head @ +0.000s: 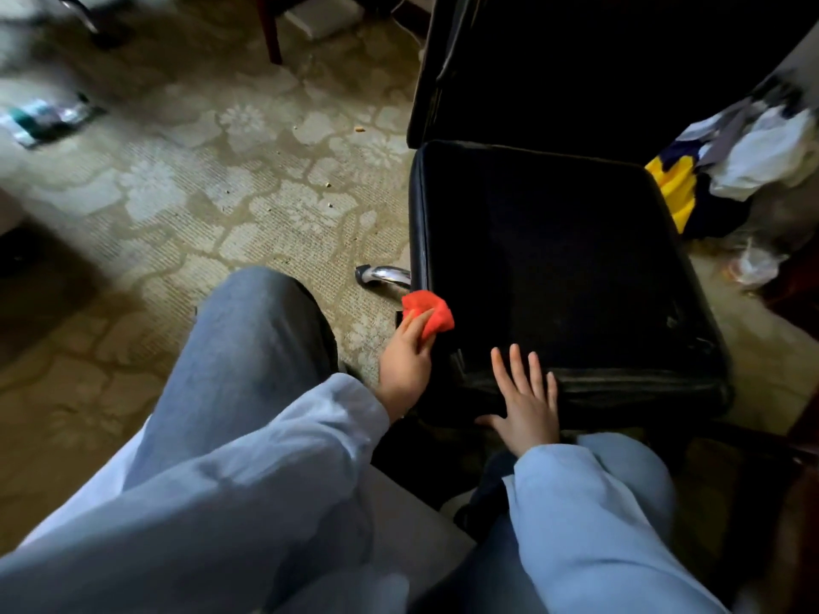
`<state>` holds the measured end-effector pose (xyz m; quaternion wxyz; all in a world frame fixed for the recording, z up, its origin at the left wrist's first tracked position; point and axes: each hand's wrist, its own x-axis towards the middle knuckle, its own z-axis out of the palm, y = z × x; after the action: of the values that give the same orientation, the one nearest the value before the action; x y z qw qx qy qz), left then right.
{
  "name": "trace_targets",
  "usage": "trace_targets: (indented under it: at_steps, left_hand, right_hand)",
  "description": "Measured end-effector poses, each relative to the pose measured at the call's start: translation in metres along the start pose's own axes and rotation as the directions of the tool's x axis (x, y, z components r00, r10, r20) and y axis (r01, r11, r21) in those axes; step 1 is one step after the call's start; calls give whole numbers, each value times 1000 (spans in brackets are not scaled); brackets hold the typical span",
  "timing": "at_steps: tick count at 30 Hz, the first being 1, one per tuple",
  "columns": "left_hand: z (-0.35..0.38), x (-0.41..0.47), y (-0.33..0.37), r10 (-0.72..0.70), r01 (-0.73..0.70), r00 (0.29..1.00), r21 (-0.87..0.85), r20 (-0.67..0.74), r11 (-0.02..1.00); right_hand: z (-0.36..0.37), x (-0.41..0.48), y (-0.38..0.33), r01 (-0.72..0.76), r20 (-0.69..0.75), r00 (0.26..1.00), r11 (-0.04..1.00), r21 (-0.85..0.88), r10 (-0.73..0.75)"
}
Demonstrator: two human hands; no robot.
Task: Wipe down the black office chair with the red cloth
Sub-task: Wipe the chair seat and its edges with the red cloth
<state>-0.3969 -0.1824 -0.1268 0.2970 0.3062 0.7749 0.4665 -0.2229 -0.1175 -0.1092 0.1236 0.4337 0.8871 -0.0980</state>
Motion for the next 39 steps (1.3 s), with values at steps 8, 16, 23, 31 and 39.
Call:
trace_targets:
  at_steps: [8, 16, 23, 31, 39]
  left_hand:
    - [10, -64, 4, -15, -5, 997, 249, 78, 968]
    - [-15, -33, 17, -178, 125, 952, -215, -249, 969]
    - [-38, 54, -21, -199, 139, 946, -235, -256, 962]
    - [-57, 75, 18, 202, -185, 978, 220, -57, 958]
    - [-37, 56, 16, 130, -188, 981, 533, 144, 825]
  right_hand:
    - [-1, -2, -9, -18, -52, 998, 1000, -16, 18]
    - [0, 1, -24, -26, -96, 995, 999, -21, 24]
    - [0, 8, -38, -17, -71, 997, 1000, 0, 17]
    - [-11, 2, -11, -3, -69, 998, 999, 35, 5]
    - [-7, 2, 4, -54, 72, 996, 998, 16, 52]
